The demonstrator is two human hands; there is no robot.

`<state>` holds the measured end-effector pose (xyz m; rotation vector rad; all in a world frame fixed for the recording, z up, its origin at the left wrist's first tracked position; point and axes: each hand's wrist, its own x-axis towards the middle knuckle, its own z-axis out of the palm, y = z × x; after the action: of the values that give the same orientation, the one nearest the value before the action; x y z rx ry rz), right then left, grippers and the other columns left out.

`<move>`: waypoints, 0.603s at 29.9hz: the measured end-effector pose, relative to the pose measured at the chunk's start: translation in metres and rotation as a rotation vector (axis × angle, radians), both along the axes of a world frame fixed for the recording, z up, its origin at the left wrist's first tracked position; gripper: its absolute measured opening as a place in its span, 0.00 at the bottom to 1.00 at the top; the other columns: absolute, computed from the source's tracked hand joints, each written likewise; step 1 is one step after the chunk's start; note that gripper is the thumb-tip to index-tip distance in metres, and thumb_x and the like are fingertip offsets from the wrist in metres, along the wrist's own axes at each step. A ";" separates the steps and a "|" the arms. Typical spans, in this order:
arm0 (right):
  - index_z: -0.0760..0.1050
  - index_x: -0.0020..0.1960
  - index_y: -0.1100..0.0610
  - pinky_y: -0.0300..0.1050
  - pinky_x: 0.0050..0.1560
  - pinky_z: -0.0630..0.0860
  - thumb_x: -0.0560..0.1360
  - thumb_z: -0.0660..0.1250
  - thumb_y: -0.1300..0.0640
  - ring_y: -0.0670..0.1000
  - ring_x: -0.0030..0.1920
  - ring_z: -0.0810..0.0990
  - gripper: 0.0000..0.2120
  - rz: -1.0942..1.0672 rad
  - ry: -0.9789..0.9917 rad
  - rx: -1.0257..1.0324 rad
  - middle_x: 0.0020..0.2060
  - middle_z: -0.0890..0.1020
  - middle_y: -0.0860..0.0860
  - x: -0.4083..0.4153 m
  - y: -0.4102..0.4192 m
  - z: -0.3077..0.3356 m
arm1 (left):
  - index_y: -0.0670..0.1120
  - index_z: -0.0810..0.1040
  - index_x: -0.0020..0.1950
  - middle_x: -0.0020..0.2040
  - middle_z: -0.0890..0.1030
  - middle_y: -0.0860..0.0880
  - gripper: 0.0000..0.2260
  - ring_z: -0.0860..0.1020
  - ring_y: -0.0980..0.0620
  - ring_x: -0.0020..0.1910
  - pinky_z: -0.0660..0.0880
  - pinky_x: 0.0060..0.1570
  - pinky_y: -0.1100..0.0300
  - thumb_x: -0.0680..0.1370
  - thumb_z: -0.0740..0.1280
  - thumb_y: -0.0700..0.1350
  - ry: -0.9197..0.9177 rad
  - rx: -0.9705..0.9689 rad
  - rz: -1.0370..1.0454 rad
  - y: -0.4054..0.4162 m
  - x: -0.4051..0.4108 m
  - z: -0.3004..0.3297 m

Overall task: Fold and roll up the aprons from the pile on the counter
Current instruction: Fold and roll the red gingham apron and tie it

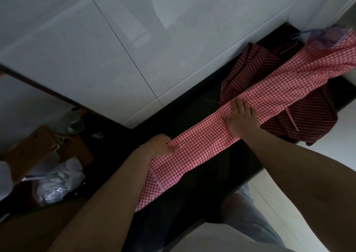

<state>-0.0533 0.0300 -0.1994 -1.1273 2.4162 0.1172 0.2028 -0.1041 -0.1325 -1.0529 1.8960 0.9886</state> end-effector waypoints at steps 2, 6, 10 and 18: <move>0.36 0.78 0.55 0.55 0.76 0.42 0.79 0.42 0.36 0.54 0.77 0.40 0.36 0.002 -0.003 -0.005 0.78 0.41 0.53 0.000 0.001 -0.001 | 0.47 0.76 0.46 0.48 0.79 0.47 0.14 0.78 0.52 0.46 0.74 0.51 0.57 0.81 0.58 0.55 0.121 -0.111 0.105 0.007 -0.001 -0.005; 0.36 0.77 0.54 0.56 0.76 0.42 0.78 0.42 0.35 0.54 0.77 0.39 0.36 0.007 -0.010 -0.010 0.78 0.40 0.53 -0.002 0.003 -0.003 | 0.46 0.75 0.55 0.56 0.79 0.44 0.16 0.78 0.49 0.51 0.74 0.52 0.54 0.79 0.60 0.58 0.024 -0.199 0.176 -0.002 0.018 -0.019; 0.35 0.77 0.54 0.55 0.76 0.41 0.78 0.41 0.35 0.53 0.77 0.38 0.36 0.007 0.005 -0.031 0.77 0.39 0.53 -0.002 0.004 -0.005 | 0.44 0.67 0.69 0.64 0.75 0.45 0.32 0.76 0.47 0.58 0.75 0.55 0.51 0.75 0.63 0.65 -0.156 -0.271 0.014 0.000 0.013 -0.017; 0.35 0.77 0.54 0.55 0.76 0.39 0.79 0.42 0.35 0.54 0.77 0.38 0.36 0.005 0.005 -0.032 0.77 0.40 0.53 -0.004 0.005 -0.006 | 0.49 0.46 0.78 0.79 0.45 0.47 0.27 0.45 0.44 0.78 0.45 0.75 0.45 0.82 0.47 0.57 0.470 -0.664 -0.236 0.086 -0.065 -0.050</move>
<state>-0.0573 0.0347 -0.2053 -1.1481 2.4278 0.0837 0.1378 -0.0177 -0.1822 -0.9595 2.7780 0.4912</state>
